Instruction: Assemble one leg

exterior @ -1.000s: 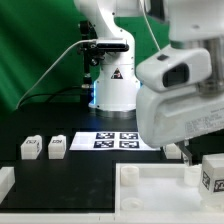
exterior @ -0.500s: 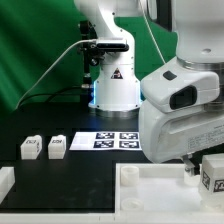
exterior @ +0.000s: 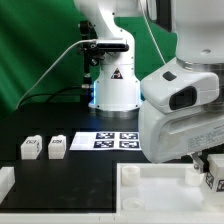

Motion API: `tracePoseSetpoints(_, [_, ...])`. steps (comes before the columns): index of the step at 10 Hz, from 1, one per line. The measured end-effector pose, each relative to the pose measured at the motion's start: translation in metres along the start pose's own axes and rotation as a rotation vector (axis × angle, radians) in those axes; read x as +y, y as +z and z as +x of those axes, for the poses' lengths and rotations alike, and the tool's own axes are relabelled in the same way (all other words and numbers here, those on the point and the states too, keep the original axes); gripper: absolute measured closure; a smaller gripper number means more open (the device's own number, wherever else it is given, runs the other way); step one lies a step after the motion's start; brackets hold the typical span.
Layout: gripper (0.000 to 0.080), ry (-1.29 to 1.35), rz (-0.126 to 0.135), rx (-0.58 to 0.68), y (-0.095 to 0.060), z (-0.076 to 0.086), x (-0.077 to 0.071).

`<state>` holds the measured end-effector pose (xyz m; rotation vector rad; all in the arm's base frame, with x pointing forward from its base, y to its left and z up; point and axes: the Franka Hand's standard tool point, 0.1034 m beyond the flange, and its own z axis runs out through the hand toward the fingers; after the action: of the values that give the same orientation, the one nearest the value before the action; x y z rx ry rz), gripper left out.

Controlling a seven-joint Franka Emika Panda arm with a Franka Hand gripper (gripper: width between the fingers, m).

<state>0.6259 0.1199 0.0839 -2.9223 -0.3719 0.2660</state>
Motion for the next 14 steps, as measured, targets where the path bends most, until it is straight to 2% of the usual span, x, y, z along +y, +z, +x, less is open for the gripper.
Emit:
tracePoseSetpoints(1, [0.0486,0.019,0.004,0.016,0.000,0.001,0.001])
tracePoseSetpoints(2, [0.0486,0.054,0.021,0.048,0.000,-0.001,0.003])
tracePoseSetpoints(5, [0.0485,0.479,0.112,0.126,0.002,-0.002,0.002])
tracePoseSetpoints(6, [0.0485,0.641,0.153,0.141,0.001,0.001,0.003])
tracePoseSetpoints(7, [0.0485,0.761,0.173,0.146,0.001,0.001,0.001])
tracePoseSetpoints(8, [0.0485,0.790,0.173,0.143,0.001,0.001,-0.001])
tracePoseSetpoints(10, [0.0485,0.993,0.193,0.127,0.002,0.001,-0.003])
tracePoseSetpoints(11, [0.0485,1.104,0.215,0.133,0.002,0.003,-0.003])
tracePoseSetpoints(13, [0.0485,1.372,0.276,0.176,0.002,0.007,-0.005])
tracePoseSetpoints(14, [0.0485,1.474,0.317,0.206,0.002,0.007,-0.005])
